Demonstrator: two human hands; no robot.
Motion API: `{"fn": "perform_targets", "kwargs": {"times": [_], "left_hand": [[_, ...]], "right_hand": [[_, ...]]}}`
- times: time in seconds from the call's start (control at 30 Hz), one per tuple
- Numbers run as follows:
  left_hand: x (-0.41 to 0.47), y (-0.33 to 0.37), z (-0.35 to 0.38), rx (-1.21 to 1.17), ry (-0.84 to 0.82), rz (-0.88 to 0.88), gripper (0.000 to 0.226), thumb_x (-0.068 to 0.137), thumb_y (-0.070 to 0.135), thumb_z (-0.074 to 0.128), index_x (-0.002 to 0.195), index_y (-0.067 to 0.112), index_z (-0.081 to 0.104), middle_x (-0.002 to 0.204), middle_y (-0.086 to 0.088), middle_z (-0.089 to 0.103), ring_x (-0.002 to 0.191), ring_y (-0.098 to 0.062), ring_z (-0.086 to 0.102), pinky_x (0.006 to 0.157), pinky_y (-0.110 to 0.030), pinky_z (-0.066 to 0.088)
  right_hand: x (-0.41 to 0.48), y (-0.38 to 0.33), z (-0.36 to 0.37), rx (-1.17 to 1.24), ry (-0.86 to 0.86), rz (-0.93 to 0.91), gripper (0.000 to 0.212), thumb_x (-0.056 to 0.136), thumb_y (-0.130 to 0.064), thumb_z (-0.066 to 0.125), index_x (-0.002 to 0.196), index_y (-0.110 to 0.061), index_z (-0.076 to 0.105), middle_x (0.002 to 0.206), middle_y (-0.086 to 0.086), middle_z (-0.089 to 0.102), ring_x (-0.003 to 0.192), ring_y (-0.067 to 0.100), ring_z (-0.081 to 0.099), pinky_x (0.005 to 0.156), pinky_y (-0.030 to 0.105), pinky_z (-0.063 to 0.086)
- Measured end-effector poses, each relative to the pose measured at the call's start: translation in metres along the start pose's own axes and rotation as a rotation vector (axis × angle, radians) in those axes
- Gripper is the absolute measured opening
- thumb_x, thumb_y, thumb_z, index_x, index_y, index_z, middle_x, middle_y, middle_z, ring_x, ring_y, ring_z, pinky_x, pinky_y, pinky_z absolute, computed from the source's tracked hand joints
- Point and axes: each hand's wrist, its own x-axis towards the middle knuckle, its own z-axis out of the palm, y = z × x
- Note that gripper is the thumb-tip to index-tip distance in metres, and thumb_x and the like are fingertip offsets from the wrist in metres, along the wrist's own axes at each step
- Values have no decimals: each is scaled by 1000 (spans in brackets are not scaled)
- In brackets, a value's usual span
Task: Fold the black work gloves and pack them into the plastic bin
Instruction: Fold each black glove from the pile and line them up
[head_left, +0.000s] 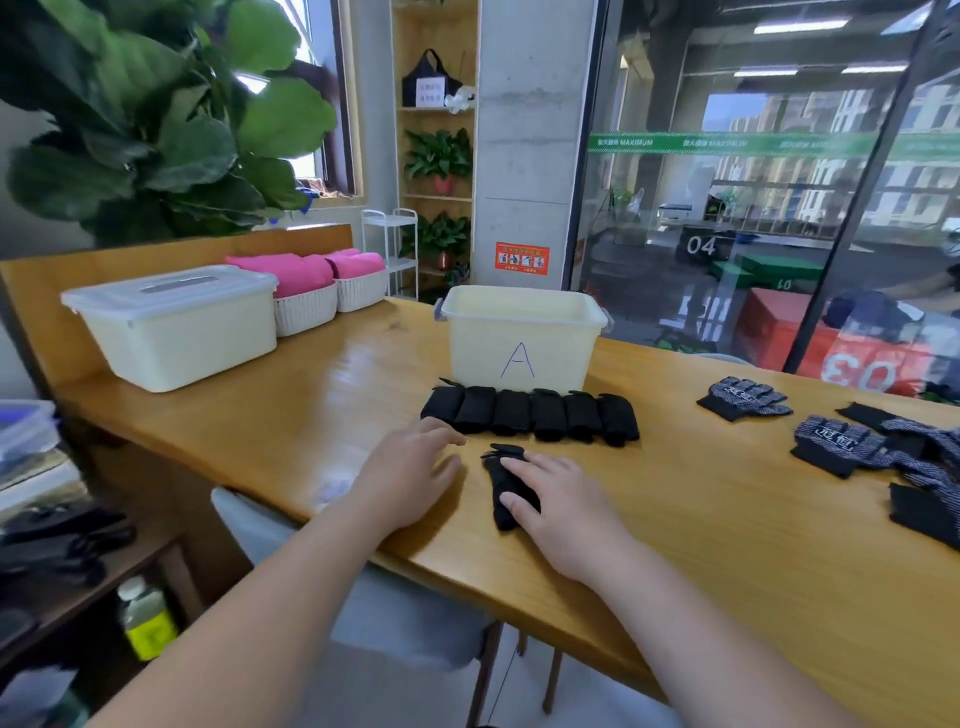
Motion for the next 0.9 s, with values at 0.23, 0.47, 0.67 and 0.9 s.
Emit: {"fn": "perform_targets", "kwargs": {"times": [0.23,0.47,0.67,0.9], "left_hand": [[3,-34,-6,-64,31,-240,39,108,44,51,143,30,62,144,7,60,123,-17,61,104,-38,50],[7,-44,-5,-260,69,-353,42,110,38,47,149,26,57,147,6,60,124,-14,60,104,-33,46],[7,-48,-6,-367,109,-395,39,108,30,48,145,28,61,145,8,62,127,-12,59,105,-29,45],[8,-47,-8,-429,117,-430,41,106,33,52,146,30,59,144,14,61,124,-7,56,98,-25,43]], "right_hand": [[27,-40,19,-34,28,-8,57,110,-62,32,163,-43,31,169,-12,33,154,18,27,124,40,27],[54,-72,34,-65,34,-2,56,109,-62,31,162,-45,30,171,-10,31,155,22,25,122,42,26],[67,-96,48,-19,91,8,56,109,-60,33,162,-42,34,170,-6,35,154,22,29,122,42,27],[57,-92,48,17,203,54,46,102,-53,41,144,-42,57,140,-12,60,132,17,45,108,38,39]]}}
